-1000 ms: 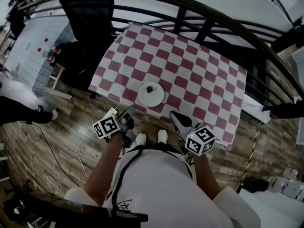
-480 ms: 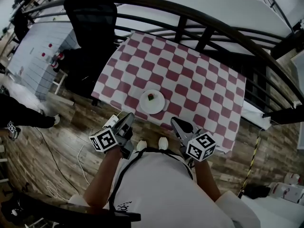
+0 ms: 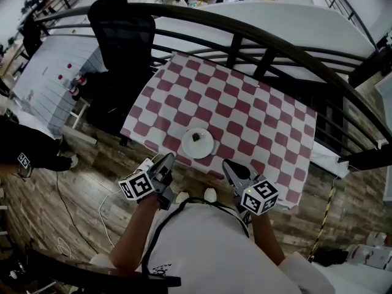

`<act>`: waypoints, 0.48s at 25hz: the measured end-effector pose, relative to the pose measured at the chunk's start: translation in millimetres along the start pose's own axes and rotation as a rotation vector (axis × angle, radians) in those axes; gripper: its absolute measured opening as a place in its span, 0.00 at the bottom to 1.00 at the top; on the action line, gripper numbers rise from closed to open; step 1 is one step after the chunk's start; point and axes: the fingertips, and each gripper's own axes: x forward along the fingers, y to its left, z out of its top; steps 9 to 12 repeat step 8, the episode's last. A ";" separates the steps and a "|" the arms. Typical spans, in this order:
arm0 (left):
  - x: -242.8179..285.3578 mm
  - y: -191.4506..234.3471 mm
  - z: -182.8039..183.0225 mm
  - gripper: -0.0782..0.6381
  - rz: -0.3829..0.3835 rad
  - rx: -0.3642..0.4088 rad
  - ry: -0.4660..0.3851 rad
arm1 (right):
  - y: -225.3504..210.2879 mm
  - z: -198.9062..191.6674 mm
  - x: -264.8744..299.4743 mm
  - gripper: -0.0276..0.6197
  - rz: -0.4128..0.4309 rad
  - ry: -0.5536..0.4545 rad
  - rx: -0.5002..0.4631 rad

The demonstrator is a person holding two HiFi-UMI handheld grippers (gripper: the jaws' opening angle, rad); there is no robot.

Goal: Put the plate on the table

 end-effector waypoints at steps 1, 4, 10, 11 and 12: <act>0.4 -0.2 0.7 0.12 0.002 -0.001 0.000 | 0.5 1.1 0.5 0.05 0.000 -0.001 -0.004; 2.9 -2.5 2.0 0.12 -0.006 -0.001 0.005 | 1.3 4.7 2.1 0.05 0.000 -0.001 -0.015; 2.8 -1.4 1.5 0.12 -0.017 0.012 0.019 | 2.9 2.9 3.0 0.05 -0.008 0.008 -0.013; 2.8 -1.4 1.5 0.12 -0.017 0.012 0.019 | 2.9 2.9 3.0 0.05 -0.008 0.008 -0.013; 2.8 -1.4 1.5 0.12 -0.017 0.012 0.019 | 2.9 2.9 3.0 0.05 -0.008 0.008 -0.013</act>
